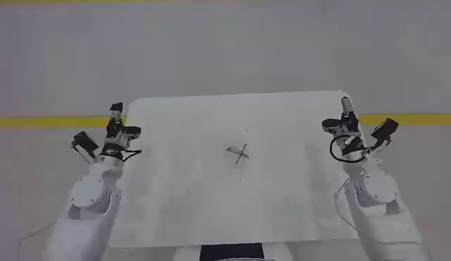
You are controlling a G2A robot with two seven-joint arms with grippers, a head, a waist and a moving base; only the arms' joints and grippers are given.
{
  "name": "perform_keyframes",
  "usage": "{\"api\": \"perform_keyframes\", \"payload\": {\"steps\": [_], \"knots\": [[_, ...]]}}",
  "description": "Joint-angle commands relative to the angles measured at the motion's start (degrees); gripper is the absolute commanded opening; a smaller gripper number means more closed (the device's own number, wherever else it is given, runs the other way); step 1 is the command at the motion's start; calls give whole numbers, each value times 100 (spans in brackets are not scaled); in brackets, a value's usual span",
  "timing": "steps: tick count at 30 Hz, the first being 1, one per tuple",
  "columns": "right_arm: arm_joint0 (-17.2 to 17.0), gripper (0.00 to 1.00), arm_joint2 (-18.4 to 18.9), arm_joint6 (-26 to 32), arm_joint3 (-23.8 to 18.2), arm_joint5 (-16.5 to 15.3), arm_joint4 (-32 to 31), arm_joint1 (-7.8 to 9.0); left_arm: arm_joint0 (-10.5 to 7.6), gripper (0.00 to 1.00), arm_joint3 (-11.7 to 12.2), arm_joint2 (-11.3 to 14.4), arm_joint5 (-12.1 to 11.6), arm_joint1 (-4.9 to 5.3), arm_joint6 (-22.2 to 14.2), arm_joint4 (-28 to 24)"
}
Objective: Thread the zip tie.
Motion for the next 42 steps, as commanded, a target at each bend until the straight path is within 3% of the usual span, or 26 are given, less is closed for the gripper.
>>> {"api": "perform_keyframes", "payload": {"steps": [1,4,16,18,23,30,39,42], "knots": [[148,100,-211,62,-116,188,-690,-2,0,100,0,0,0,0,0,0],[305,100,-516,75,-221,386,-697,-42,0,100,0,0,0,0,0,0],[305,100,-516,75,-221,386,-697,-42,0,100,0,0,0,0,0,0],[555,100,-681,356,-353,554,-1026,-34,0,100,0,0,0,0,0,0],[1317,100,-1174,652,-151,1054,-1372,-87,0,100,0,0,0,0,0,0],[2203,100,-1980,967,212,1359,-1752,-206,0,100,0,0,0,0,0,0],[2237,100,-2032,1020,246,1351,-1795,-211,0,100,0,0,0,0,0,0],[2309,100,-2072,1357,270,1204,-2113,-182,0,100,0,0,0,0,0,0]]}}
